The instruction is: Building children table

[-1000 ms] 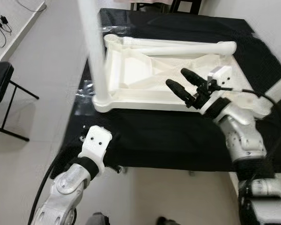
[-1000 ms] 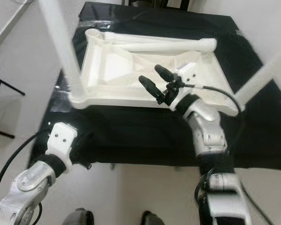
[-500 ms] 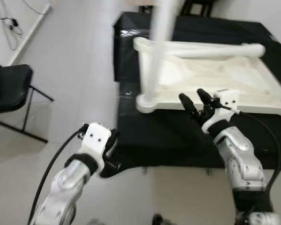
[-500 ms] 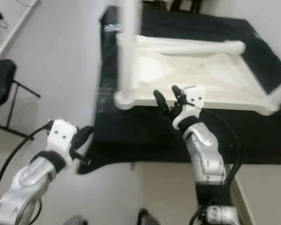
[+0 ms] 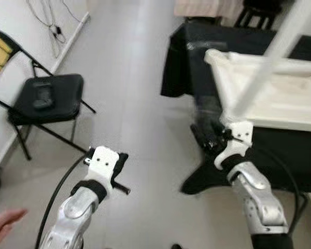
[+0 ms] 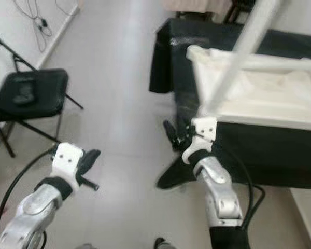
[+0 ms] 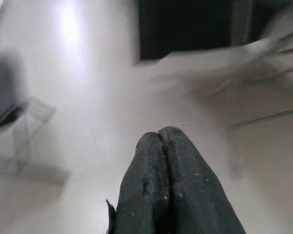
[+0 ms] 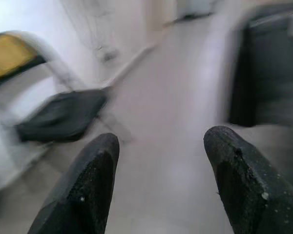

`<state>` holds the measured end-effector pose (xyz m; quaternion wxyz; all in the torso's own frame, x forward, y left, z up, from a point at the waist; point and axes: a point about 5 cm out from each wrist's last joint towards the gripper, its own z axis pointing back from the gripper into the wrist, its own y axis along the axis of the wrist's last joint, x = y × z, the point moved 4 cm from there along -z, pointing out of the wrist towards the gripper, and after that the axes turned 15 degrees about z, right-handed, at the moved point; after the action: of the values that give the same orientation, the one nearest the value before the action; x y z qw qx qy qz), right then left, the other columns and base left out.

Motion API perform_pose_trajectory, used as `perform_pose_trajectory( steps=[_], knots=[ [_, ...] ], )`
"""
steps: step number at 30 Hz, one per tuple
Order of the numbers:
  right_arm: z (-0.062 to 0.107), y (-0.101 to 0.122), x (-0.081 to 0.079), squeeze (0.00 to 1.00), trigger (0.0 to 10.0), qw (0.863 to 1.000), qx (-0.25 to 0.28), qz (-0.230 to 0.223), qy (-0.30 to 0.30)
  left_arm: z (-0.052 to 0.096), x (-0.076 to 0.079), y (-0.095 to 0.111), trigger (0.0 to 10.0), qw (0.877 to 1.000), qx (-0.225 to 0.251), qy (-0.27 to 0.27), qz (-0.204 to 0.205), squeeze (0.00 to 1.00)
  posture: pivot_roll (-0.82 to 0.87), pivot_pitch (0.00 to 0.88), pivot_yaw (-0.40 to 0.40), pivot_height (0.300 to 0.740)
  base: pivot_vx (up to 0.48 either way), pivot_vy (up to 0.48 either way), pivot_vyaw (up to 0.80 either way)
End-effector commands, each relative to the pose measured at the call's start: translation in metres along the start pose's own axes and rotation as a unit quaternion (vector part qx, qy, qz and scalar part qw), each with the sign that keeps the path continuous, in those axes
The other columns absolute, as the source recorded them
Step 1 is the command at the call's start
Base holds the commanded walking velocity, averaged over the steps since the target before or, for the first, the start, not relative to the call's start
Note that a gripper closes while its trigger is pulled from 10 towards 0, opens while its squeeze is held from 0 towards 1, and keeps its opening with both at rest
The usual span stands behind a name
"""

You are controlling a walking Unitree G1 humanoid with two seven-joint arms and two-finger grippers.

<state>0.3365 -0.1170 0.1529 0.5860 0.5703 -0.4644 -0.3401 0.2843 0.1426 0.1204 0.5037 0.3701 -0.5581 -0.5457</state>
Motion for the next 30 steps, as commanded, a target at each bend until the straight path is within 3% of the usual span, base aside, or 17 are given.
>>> perform_pose_trajectory(
  steps=[1, 5, 16, 25, 30],
  knots=[
    [0.003, -0.013, 0.009, 0.0, 10.0, 0.999, -0.029, 0.011, -0.017, 0.002, 0.007, -0.007, 10.0, 0.999, 0.001, -0.001, 0.035, 0.0, 0.04, 0.195, -0.084, 0.74, 0.0, 0.0, 0.0],
    [0.0, -0.02, 0.011, 0.0, 10.0, 0.998, -0.042, -0.036, -0.019, 0.002, -0.001, -0.008, 10.0, 0.998, 0.007, 0.021, 0.055, 0.0, 0.04, 0.193, -0.083, 0.74, 0.0, 0.0, 0.0],
    [-0.003, -0.014, 0.009, 0.0, 10.0, 0.999, -0.032, -0.027, -0.024, -0.003, -0.001, -0.005, 10.0, 0.999, 0.022, 0.019, 0.041, 0.0, 0.04, 0.193, -0.077, 0.74, 0.0, 0.0, 0.0],
    [-0.01, -0.02, 0.015, 0.0, 10.0, 0.995, -0.039, -0.078, -0.036, -0.012, 0.003, -0.003, 10.0, 0.999, 0.024, 0.002, 0.03, 0.0, 0.04, 0.193, -0.08, 0.74, 0.0, 0.0, 0.0],
    [-0.013, -0.022, 0.016, 0.0, 10.0, 0.995, -0.043, -0.085, -0.038, -0.015, 0.002, -0.002, 10.0, 0.999, 0.026, -0.002, 0.03, 0.0, 0.03, 0.195, -0.079, 0.74, 0.107, 0.0, 0.0]
  ],
)
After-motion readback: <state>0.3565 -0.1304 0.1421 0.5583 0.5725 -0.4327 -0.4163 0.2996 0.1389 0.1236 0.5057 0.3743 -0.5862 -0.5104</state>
